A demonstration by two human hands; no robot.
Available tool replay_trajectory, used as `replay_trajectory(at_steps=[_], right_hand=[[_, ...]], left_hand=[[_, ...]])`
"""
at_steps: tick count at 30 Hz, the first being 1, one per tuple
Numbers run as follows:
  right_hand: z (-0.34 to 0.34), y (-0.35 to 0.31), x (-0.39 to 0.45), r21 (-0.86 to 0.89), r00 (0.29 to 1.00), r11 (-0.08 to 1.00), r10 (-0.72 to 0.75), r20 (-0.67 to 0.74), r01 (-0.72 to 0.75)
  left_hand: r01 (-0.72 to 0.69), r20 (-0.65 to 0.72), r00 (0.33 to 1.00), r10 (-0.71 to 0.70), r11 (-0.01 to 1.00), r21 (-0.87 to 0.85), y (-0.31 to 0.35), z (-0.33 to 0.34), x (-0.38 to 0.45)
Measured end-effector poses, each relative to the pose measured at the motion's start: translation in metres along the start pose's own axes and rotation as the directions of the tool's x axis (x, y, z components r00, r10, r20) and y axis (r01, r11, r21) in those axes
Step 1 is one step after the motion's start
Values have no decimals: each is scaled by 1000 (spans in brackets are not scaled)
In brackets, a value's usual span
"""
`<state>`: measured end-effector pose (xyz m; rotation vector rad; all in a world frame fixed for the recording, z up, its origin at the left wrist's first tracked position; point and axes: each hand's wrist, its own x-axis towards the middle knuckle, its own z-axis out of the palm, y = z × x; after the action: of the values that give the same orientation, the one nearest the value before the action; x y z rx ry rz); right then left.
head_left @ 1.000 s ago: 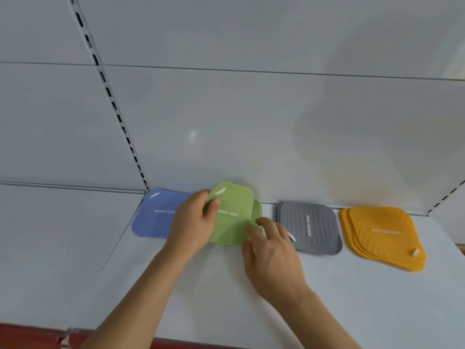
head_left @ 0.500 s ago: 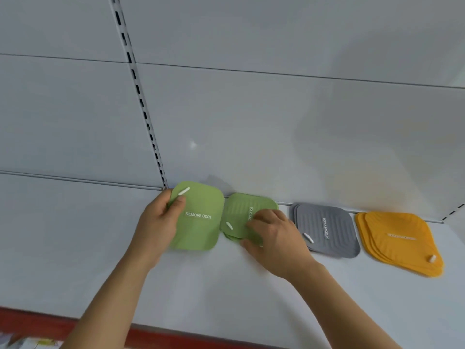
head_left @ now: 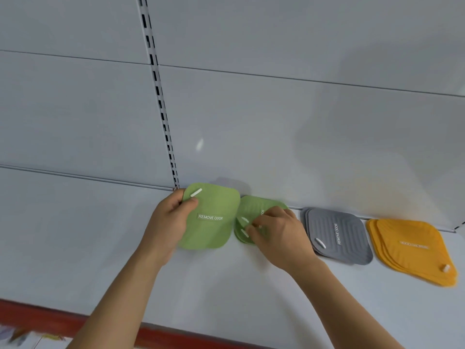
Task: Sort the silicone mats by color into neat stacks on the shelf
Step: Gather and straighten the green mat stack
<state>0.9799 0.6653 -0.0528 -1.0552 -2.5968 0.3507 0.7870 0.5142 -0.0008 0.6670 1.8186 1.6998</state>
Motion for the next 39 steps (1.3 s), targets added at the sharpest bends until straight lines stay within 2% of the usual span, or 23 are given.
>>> replay_trajectory(at_steps=[3, 7, 11, 14, 17, 19, 24, 28, 30, 33, 36, 38, 39], right_hand=[[0, 2, -1, 91, 990, 995, -33, -139, 45], [-14, 0, 2, 158, 923, 987, 77, -377, -18], [-41, -8, -3, 265, 842, 960, 215, -495, -90], [-58, -34, -12, 302, 787, 953, 191, -587, -6], [-49, -68, -16, 325, 832, 930, 41, -554, 171], [-35, -77, -19, 330, 845, 914, -27, -533, 237], [-23, -72, -26, 241, 818, 925, -113, -564, 294], [-20, -70, -25, 218, 843, 940, -113, -525, 262], [-20, -67, -29, 236, 860, 929, -139, -491, 285], [-23, -54, -32, 278, 873, 910, -153, -463, 307], [-24, -19, -23, 199, 887, 972, -18, -462, 123], [-21, 5, -17, 109, 928, 994, 30, -371, 12], [-20, 11, -15, 84, 954, 996, 15, -298, 11]], left_hand=[[29, 16, 999, -28, 998, -60, 0, 4, 1], [17, 43, 999, -13, 996, -93, 5, 12, -2], [18, 52, 999, -11, 991, -135, 12, 20, -4], [12, 68, 998, -1, 985, -175, 18, 34, -11], [38, 155, 988, -10, 983, -180, 16, 52, -21], [62, 215, 976, -18, 978, -202, 13, 62, -26], [140, 258, 964, -57, 939, -315, 14, 70, -30], [138, 295, 954, -42, 940, -313, 14, 73, -34], [75, 312, 950, 5, 967, -242, 11, 71, -35], [-35, 188, 981, 54, 994, -100, 9, 67, -31], [-64, 41, 997, 67, 996, -55, 8, 52, -22], [-65, -16, 998, 64, 994, -87, 7, 39, -16], [-53, -33, 998, 50, 992, -115, 7, 32, -13]])
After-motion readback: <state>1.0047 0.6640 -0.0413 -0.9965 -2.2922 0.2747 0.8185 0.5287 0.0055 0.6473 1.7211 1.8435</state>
